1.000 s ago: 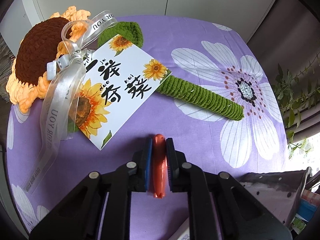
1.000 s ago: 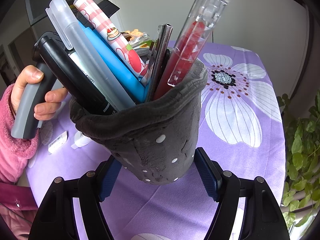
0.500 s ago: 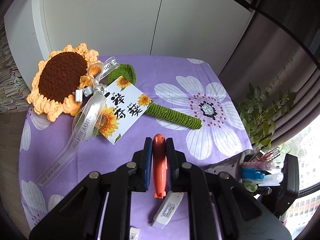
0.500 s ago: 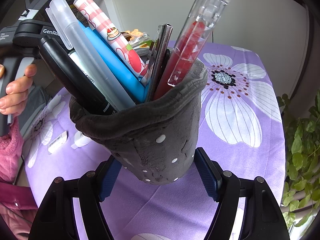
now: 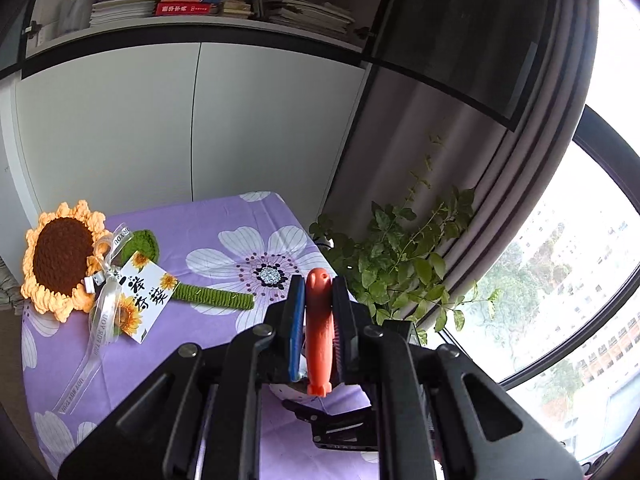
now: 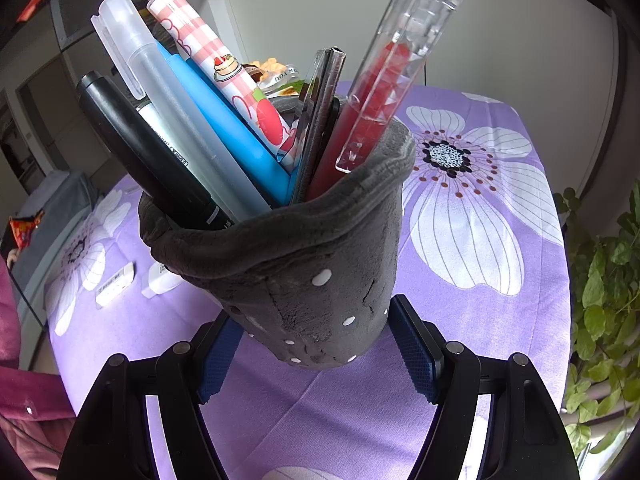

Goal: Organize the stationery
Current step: 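Lift the orange marker into the pen holder and open the left tool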

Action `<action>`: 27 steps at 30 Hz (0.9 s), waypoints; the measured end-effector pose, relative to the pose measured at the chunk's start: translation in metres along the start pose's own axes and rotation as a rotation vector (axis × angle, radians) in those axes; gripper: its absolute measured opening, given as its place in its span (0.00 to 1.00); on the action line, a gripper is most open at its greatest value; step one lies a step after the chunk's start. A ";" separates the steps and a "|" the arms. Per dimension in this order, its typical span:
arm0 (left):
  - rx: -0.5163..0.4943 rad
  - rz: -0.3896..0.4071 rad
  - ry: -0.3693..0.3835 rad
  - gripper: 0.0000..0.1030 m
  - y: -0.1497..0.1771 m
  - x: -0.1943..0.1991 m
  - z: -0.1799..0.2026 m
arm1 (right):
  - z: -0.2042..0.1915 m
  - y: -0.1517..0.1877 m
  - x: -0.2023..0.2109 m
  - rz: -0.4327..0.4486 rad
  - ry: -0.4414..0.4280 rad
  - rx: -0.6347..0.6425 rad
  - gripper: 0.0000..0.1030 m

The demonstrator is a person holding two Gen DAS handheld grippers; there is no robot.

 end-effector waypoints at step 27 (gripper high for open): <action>-0.012 -0.090 -0.030 0.11 0.032 -0.074 -0.008 | -0.001 0.000 0.001 0.001 -0.004 -0.003 0.72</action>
Point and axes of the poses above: each gripper's, at about its wrist camera, not at the fingertips, and x roughly against the way its jaws point, z to its right, y to its underside, the point moved 4 cm from there along -x, roughly the way its jaws point, and after that the axes turned 8 degrees about y, right-handed, at the moved point
